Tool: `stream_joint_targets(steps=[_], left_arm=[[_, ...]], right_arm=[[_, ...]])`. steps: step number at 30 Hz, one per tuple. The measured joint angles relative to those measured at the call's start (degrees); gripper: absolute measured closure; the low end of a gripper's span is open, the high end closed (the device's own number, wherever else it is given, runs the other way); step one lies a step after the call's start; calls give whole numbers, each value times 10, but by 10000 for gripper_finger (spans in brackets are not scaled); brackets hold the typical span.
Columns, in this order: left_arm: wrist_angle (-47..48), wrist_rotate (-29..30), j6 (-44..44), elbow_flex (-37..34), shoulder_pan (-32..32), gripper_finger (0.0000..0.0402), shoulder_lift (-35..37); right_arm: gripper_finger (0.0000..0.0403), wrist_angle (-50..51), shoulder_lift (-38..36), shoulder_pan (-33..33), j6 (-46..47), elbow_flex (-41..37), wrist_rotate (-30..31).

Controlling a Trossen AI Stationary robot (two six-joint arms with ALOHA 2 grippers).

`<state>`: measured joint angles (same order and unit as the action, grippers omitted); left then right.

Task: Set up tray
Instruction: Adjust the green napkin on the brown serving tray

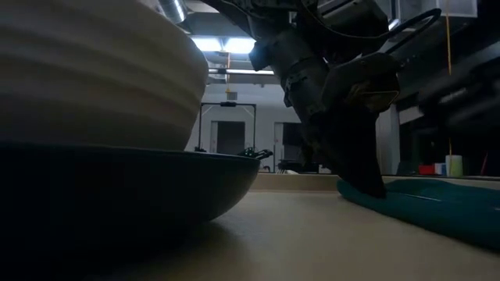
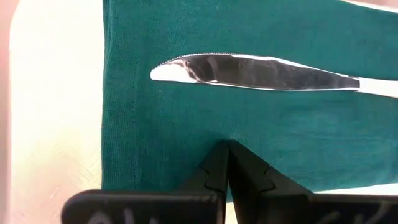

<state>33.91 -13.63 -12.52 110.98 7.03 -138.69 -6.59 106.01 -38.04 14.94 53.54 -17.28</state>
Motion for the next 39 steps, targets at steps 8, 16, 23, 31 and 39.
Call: stream_joint_targets(steps=[8,16,23,31,39], left_arm=[[0,0,11,0,-1,398,0],[1,-5,23,0,-7,398,0],[1,-4,23,0,-9,398,0],[-3,-5,19,-1,-8,398,0],[-8,-6,13,-1,-6,398,0]], right_arm=[[399,-17,16,0,16,0,-4],[399,-23,22,0,29,0,-3],[399,-27,45,0,61,0,-10],[399,-14,44,3,80,1,23],[399,9,43,9,72,2,14]])
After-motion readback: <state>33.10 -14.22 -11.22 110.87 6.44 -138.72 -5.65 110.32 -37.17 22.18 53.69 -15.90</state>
